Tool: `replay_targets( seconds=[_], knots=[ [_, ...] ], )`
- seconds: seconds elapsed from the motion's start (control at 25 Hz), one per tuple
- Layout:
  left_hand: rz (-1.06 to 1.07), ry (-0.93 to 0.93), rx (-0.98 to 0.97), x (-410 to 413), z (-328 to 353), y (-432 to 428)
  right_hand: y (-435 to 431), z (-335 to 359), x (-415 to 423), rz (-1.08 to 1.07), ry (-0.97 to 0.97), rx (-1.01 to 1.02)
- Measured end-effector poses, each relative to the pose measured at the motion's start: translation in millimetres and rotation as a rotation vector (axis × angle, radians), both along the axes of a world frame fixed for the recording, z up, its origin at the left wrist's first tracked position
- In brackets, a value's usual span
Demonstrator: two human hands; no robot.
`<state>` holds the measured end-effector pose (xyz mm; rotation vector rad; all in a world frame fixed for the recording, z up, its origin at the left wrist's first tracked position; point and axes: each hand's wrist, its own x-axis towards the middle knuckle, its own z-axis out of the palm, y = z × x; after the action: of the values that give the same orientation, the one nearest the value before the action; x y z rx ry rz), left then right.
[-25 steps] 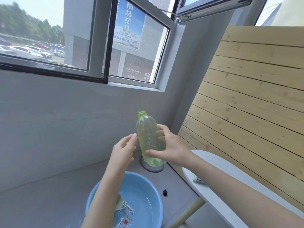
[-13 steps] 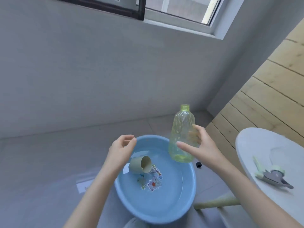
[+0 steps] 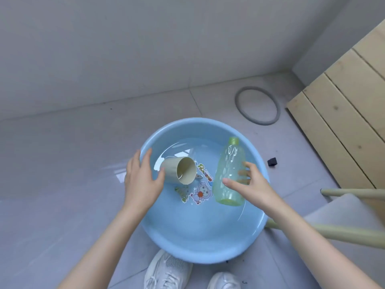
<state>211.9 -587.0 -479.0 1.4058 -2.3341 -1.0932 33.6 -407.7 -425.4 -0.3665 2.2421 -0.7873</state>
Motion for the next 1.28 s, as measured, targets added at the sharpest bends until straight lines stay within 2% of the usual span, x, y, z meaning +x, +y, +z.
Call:
replay_targets(
  seconds=[0.12,0.32,0.68,1.28],
  knots=[
    [-0.045,-0.118,-0.138,4,-33,6,-1,-30,5,0.016,-0.057,0.076],
    [-0.098,-0.193,-0.31,10,-61,14,-2,-64,12,0.069,-0.055,0.173],
    [-0.103,-0.298,-0.347,11,-64,15,0,-99,23,0.085,-0.041,0.244],
    [-0.067,-0.311,-0.439,10,-68,15,-7,-125,27,0.122,0.044,0.341]
  ],
)
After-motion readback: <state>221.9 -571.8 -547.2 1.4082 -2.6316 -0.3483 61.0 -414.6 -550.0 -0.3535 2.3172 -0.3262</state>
